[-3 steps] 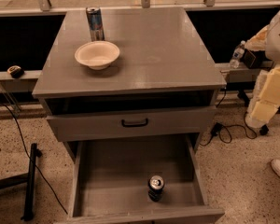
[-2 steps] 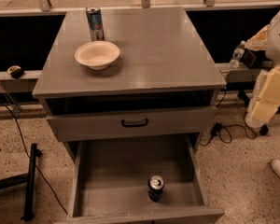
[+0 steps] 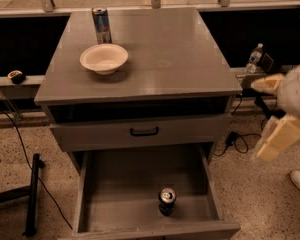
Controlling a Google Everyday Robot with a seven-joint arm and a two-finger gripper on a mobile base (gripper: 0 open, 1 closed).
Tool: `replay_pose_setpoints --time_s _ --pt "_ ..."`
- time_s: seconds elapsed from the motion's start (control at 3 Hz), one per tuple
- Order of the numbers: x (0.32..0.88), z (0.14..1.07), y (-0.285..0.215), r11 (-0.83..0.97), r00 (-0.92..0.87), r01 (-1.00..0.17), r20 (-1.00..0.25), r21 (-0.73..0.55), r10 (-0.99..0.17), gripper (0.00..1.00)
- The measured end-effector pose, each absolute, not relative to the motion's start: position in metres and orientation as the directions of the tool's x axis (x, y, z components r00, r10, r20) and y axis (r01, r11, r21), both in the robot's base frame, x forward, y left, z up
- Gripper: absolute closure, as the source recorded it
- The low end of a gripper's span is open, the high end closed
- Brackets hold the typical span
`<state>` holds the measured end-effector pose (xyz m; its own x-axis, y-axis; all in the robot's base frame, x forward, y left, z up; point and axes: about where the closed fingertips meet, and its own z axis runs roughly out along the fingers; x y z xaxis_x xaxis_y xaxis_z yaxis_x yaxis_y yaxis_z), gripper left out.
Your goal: Pick pepsi can from middle drawer and place on counter
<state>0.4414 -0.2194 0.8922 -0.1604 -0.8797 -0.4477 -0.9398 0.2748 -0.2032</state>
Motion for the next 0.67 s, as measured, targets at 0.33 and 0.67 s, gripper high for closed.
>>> replay_pose_setpoints --time_s 0.33,0.67 --pt "0.438 0.81 -0.225 0.306 -0.163 -0.937 -0.564 -0.169 -0.81 0.0" --pt "0.442 0.784 -0.232 0.282 -0.101 -0.927 -0.557 -0.249 -0.824 0.0"
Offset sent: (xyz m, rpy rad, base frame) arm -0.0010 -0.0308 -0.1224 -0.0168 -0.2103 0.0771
